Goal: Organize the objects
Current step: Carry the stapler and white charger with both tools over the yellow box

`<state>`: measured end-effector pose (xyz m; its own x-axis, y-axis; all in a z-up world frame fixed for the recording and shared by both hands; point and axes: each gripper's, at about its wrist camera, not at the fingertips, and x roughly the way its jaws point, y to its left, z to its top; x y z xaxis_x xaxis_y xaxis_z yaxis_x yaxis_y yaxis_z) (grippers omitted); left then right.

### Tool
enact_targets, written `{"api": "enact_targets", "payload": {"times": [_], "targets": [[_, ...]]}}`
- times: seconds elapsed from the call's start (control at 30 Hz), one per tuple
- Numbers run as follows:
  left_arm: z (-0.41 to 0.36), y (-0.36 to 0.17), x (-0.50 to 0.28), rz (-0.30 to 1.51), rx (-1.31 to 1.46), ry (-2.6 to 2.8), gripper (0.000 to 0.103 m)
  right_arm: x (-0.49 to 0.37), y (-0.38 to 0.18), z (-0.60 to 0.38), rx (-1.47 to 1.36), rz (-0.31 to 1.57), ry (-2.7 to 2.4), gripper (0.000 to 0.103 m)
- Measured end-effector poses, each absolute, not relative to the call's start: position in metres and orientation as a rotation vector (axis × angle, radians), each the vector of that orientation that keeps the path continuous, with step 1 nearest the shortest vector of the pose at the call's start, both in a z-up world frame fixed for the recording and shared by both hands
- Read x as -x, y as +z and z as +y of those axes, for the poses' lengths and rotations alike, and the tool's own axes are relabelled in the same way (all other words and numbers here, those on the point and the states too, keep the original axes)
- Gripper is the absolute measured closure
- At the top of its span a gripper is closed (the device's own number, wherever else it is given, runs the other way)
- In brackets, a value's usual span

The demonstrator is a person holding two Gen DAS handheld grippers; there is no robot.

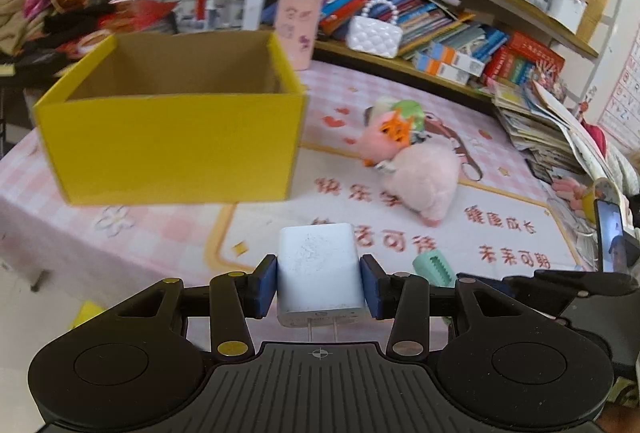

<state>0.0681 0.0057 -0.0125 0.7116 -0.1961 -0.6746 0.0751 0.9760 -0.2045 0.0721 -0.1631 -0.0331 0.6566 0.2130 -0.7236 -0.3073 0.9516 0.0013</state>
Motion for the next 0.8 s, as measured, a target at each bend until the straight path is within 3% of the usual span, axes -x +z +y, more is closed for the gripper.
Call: {"api": "enact_targets", "payload": {"times": [0.8], "targets": [[0.101, -0.010, 0.008, 0.730, 0.222, -0.119, 0.061, -0.002, -0.026, -0.066, 0.183, 0.778, 0.321, 0.080]]}}
